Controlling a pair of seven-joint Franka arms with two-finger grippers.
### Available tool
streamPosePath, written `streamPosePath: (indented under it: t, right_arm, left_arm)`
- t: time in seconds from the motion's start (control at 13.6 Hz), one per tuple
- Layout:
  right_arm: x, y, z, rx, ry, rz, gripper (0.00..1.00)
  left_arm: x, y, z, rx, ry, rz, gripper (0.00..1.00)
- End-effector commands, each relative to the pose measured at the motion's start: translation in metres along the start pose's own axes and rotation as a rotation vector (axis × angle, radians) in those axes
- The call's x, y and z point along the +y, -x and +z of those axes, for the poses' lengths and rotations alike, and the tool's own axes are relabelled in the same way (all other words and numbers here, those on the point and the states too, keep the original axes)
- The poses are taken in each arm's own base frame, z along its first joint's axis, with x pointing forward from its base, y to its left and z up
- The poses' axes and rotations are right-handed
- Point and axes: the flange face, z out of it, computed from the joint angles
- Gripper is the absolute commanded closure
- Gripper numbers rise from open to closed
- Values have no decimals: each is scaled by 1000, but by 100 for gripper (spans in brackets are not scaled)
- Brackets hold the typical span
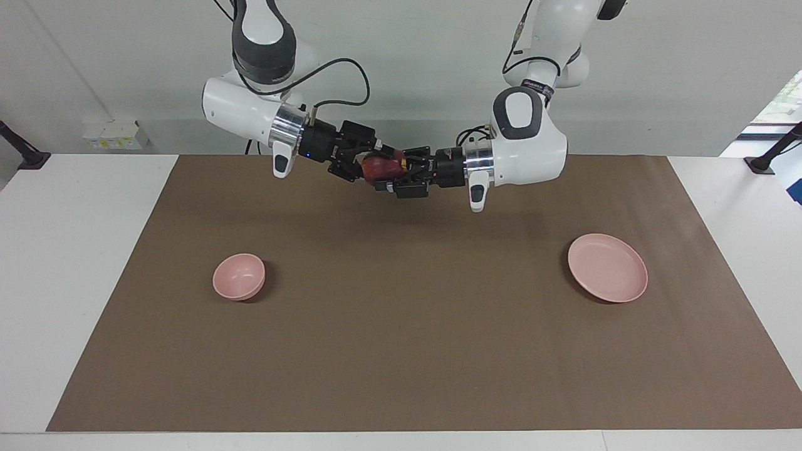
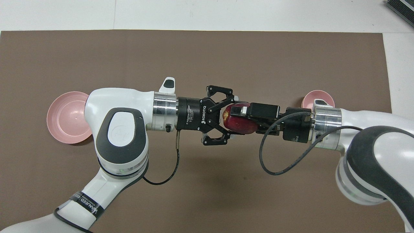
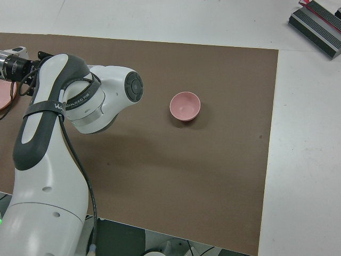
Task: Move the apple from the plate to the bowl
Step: 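Grasp the apple with the right gripper while the left gripper opens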
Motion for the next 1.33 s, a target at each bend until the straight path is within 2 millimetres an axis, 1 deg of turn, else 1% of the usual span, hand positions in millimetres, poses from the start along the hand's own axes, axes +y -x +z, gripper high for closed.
streamPosePath:
  t: [0.0,0.07,0.15,0.37,0.52,0.59,0.66,0.74,0.81,0.89,1.03,1.11,1.18,1.25]
  right_arm:
    - [-1,8,-2,9,-28,-10,62]
    - [-1,8,-2,7,-27,12,87]
    - [-1,8,-2,6,-22,24,100]
    - [1,6,-3,9,-18,28,100]
    - [4,3,-7,15,-5,32,100]
    - [7,1,-9,13,19,22,100]
    - [12,-4,-16,20,58,7,100]
    - [19,-9,-24,23,107,-10,100]
    - [25,-13,-30,23,159,-10,100]
    - [36,-21,-40,28,233,-22,100]
    - [56,-35,-58,12,421,-90,100]
    - [64,-41,-64,-1,519,-130,100]
    - [70,-48,-71,-8,610,-170,100]
    - [84,-60,-81,-11,685,-182,100]
  left_arm:
    - [-8,5,3,9,13,-12,100]
    - [-8,6,2,10,15,-11,59]
    - [-8,6,2,13,13,-5,1]
    - [-4,2,-5,31,26,2,0]
    - [3,-7,-19,85,15,31,0]
    - [7,-14,-29,128,2,54,0]
    - [9,-18,-34,163,-14,76,0]
    - [10,-21,-38,195,-29,94,0]
    - [13,-27,-48,228,-35,105,0]
    - [16,-34,-59,255,-44,113,0]
    - [19,-42,-71,308,-73,142,0]
    - [20,-46,-79,348,-94,181,0]
    - [21,-48,-81,360,-99,202,0]
    - [23,-50,-86,370,-91,227,0]
